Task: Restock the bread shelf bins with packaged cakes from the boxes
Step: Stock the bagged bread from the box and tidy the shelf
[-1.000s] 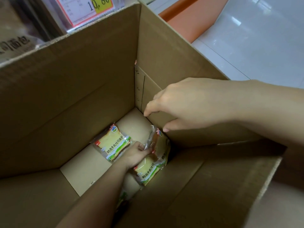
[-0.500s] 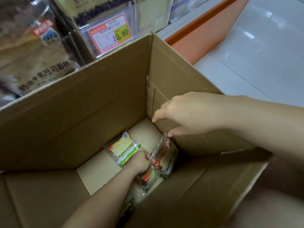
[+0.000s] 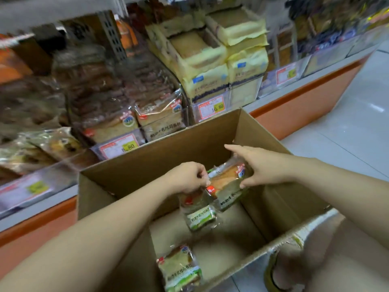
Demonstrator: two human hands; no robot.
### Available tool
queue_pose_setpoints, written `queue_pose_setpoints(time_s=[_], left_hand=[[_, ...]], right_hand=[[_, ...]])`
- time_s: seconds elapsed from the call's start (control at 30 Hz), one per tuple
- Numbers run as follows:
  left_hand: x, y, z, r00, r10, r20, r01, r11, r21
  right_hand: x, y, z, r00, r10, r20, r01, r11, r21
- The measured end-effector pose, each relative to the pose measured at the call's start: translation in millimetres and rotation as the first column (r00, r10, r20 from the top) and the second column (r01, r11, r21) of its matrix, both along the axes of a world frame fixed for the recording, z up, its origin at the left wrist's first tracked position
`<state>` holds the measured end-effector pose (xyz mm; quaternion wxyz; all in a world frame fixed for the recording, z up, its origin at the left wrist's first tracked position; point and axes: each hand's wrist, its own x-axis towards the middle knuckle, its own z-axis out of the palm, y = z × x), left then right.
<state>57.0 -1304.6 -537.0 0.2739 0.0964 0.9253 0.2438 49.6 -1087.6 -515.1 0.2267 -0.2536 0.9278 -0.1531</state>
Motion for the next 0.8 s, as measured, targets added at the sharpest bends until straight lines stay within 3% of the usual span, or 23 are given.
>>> queue_pose_setpoints(time_s=[0.07,0.17,0.23,0.53,0.67,0.8], left_hand=[[9,-9,28,0.998,0.004,-0.06,-0.001,0.998,0.055],[22,-24,64,0.989,0.065,-0.133,-0.044,0.987,0.157],[30,-36,86,0.98,0.118,-0.161,-0.079,0.97,0.231],[58,-71,160,0.98,0.167,-0.113,-0.087,0.857,0.508],[68,-79,181,0.98,0.145,-0.134,-0.046,0.828,0.558],[74,-82,199,0.981,0.108,-0.162,0.013,0.795,0.606]], right_hand=[[6,-5,13,0.996,-0.091,0.019,0.093,0.982,-0.167],[12,-13,33,0.972,-0.224,0.066,0.231,0.877,-0.421],[16,-19,47,0.97,-0.212,0.12,0.244,0.819,-0.519],[35,-42,102,0.988,-0.056,0.144,0.138,0.739,-0.66],[41,-52,112,0.993,-0.056,0.103,0.113,0.68,-0.724],[45,-58,125,0.989,0.054,0.138,0.069,0.657,-0.751]])
